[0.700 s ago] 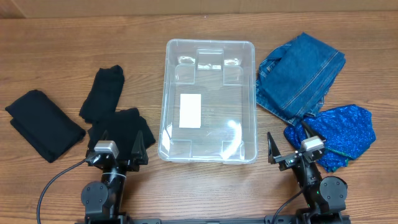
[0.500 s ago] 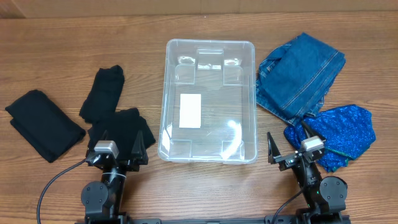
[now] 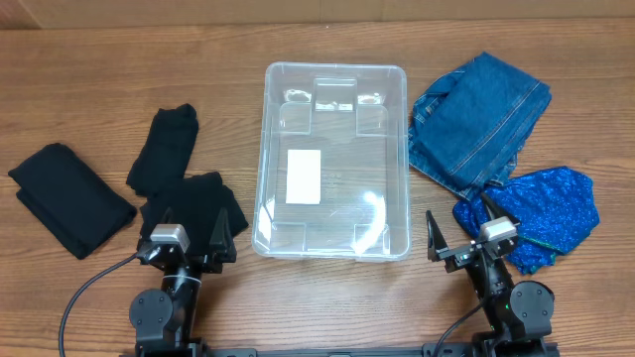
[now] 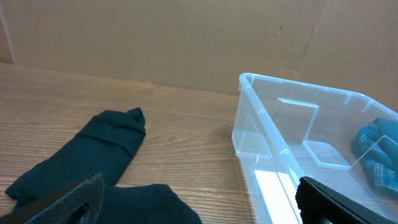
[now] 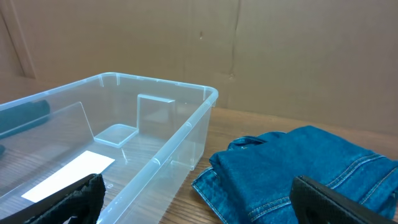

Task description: Pack container

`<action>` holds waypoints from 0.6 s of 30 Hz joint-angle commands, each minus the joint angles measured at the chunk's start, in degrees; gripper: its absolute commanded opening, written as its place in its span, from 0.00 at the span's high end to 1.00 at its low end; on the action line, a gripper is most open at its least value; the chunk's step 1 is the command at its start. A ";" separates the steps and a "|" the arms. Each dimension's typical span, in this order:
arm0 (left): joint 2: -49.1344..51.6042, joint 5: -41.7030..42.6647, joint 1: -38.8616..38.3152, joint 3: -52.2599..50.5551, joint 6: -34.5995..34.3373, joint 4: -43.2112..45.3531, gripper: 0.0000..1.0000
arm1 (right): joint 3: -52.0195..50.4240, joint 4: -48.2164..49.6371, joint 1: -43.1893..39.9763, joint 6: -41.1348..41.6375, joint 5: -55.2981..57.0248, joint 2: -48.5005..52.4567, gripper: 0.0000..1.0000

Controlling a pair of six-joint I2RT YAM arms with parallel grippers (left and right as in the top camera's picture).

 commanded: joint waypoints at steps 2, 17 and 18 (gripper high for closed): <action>-0.50 0.17 -0.31 -0.31 0.46 0.07 0.00 | -0.57 0.48 0.28 -0.22 -0.28 -0.50 0.00; -0.50 0.24 -0.31 -0.31 0.26 0.09 0.00 | -0.57 0.50 0.28 -0.20 -0.31 -0.50 0.00; -0.50 0.24 -0.31 -0.31 0.26 0.09 0.00 | -0.57 0.48 0.28 -0.11 -0.31 -0.50 0.00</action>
